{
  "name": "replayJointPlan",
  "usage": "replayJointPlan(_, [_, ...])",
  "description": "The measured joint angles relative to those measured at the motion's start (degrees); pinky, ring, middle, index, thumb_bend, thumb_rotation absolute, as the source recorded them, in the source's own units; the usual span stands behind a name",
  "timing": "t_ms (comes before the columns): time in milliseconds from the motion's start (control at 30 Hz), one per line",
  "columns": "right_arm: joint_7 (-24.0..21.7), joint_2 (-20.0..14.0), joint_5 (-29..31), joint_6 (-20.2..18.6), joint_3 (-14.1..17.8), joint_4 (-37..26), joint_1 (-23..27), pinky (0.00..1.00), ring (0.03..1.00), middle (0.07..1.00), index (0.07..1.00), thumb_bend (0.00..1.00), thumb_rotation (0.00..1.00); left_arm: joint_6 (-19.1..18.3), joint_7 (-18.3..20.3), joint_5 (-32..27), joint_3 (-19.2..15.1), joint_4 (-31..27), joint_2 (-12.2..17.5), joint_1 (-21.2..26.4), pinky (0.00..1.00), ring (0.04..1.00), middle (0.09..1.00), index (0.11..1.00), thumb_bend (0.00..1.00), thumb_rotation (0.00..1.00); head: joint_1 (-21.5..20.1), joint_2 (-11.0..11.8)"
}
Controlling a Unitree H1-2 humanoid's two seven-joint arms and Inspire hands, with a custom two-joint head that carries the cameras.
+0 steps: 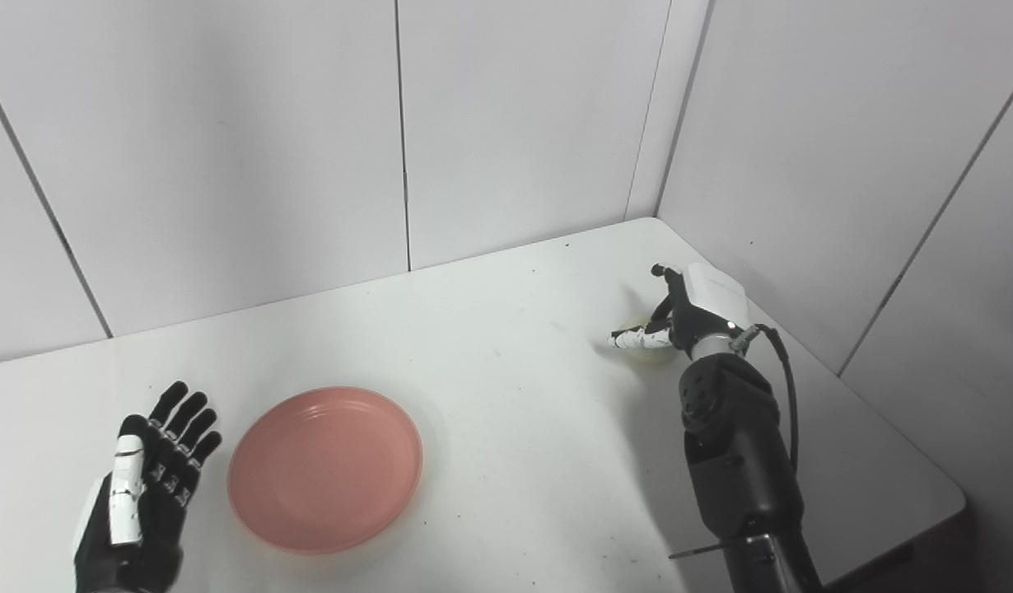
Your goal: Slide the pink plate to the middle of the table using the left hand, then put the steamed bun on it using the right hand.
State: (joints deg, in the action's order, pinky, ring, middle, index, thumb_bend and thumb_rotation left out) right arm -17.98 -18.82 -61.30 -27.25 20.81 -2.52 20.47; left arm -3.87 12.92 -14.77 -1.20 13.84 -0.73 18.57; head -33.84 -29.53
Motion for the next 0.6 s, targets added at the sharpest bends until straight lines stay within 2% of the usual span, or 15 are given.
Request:
replayJointPlan(67, [1.21, -0.23, 2.47, 0.0, -0.18, -1.93, -0.87, 0.76, 0.892, 0.908, 0.844, 0.82, 0.36, 0.0, 0.0, 0.01, 0.04, -0.03, -0.06, -0.01, 0.92, 0.92, 0.909, 0.875, 0.5, 0.95, -0.18, 0.0])
replayJointPlan(100, [1.27, -0.48, 3.54, 0.0, -0.29, -3.06, -1.19, 0.82, 0.928, 0.935, 0.875, 0.85, 0.42, 0.01, 0.0, 0.0, 0.05, 0.0, -0.09, -0.01, 0.93, 0.923, 0.911, 0.877, 0.5, 0.95, -0.09, 0.0])
replayJointPlan(167, [0.82, -1.51, 6.08, -0.01, -0.5, -5.69, -2.01, 0.89, 0.966, 0.96, 0.917, 0.89, 0.48, 0.11, 0.01, -0.01, 0.03, 0.09, -0.15, -0.01, 0.93, 0.919, 0.906, 0.872, 0.5, 0.95, -0.18, 0.0])
replayJointPlan(267, [-0.53, -3.33, 7.49, -0.01, -0.46, -10.5, -2.3, 0.97, 0.997, 0.989, 0.968, 0.95, 0.47, 0.33, 0.04, -0.03, -0.02, 0.41, -0.24, 0.0, 0.92, 0.913, 0.9, 0.868, 0.49, 0.95, 0.35, -0.09])
replayJointPlan(333, [-1.19, -4.66, 8.03, -0.01, -0.44, -11.58, -2.23, 0.98, 0.997, 0.998, 0.985, 0.96, 0.46, 0.33, 0.01, -0.02, -0.01, 0.4, -0.28, 0.0, 0.9, 0.905, 0.893, 0.861, 0.49, 0.94, 0.61, -0.09])
replayJointPlan(433, [-1.43, -5.32, 8.43, -0.01, -0.91, -10.51, -2.63, 0.96, 0.995, 1.0, 0.984, 0.96, 0.44, 0.3, -0.09, 0.01, 0.01, 0.31, -0.42, -0.01, 0.9, 0.906, 0.894, 0.862, 0.5, 0.93, 0.61, -0.09])
replayJointPlan(533, [-1.32, -5.52, 8.6, -0.01, -2.93, -7.85, -4.41, 0.88, 0.978, 0.991, 0.976, 0.97, 0.46, 0.22, -0.17, 0.0, -0.02, 0.15, -0.88, -0.03, 0.92, 0.91, 0.896, 0.858, 0.5, 0.93, 0.26, 0.0])
replayJointPlan(600, [-1.22, -5.4, 8.65, 0.0, -4.05, -6.82, -5.45, 0.85, 0.969, 0.979, 0.966, 0.97, 0.44, 0.23, -0.19, 0.01, -0.02, 0.15, -1.13, -0.03, 0.91, 0.905, 0.892, 0.852, 0.5, 0.92, 0.26, 0.09])
